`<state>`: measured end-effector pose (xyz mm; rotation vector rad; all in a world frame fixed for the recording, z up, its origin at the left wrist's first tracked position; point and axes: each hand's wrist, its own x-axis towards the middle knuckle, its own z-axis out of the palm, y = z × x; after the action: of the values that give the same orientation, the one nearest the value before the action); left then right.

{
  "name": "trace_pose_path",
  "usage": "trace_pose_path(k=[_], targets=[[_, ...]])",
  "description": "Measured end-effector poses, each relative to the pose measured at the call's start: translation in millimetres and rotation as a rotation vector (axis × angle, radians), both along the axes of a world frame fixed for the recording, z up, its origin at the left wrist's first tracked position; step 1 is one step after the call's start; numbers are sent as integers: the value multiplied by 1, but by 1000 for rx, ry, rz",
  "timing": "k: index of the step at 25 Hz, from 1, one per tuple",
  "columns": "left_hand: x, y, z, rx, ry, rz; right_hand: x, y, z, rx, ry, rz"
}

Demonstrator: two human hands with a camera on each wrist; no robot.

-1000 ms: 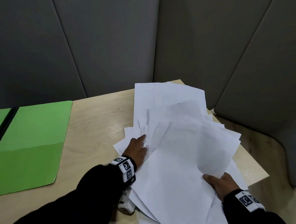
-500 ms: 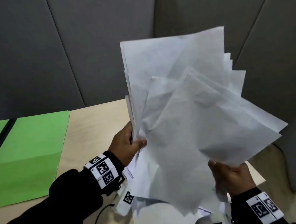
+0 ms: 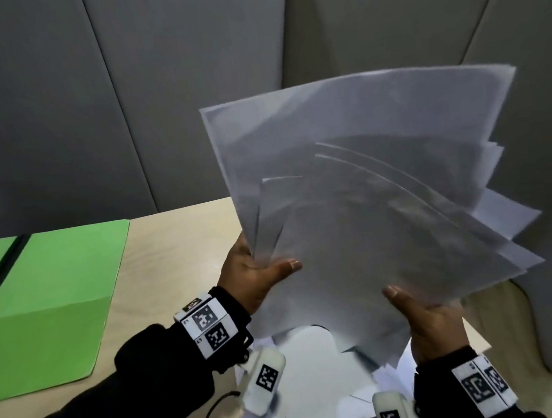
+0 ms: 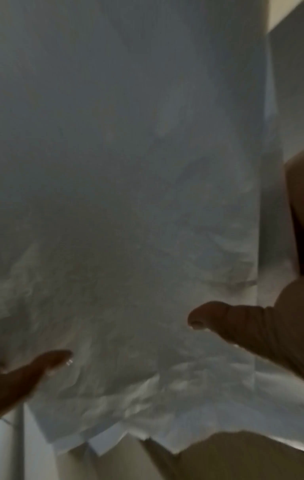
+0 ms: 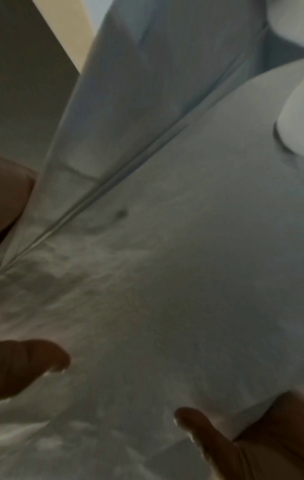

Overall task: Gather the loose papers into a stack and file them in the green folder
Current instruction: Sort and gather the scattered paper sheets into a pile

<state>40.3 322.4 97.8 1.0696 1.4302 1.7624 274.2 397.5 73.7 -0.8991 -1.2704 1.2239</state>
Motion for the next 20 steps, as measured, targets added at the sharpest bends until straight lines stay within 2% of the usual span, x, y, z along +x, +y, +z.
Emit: trace_pose_path(k=[4, 7, 9, 13, 17, 20], targets=[[14, 2, 17, 110, 260, 17, -1, 2, 19, 51, 111, 17], [20, 3, 28, 146, 292, 43, -4, 0, 35, 133, 139, 34], [16, 5, 33, 182, 231, 39, -2, 3, 42, 163, 163, 32], [-8, 12, 24, 212, -95, -78, 2, 13, 32, 115, 217, 30], [5, 16, 1, -31, -68, -66, -13, 14, 12, -36, 141, 34], [11, 16, -2, -55, -116, 12, -17, 15, 13, -67, 131, 22]])
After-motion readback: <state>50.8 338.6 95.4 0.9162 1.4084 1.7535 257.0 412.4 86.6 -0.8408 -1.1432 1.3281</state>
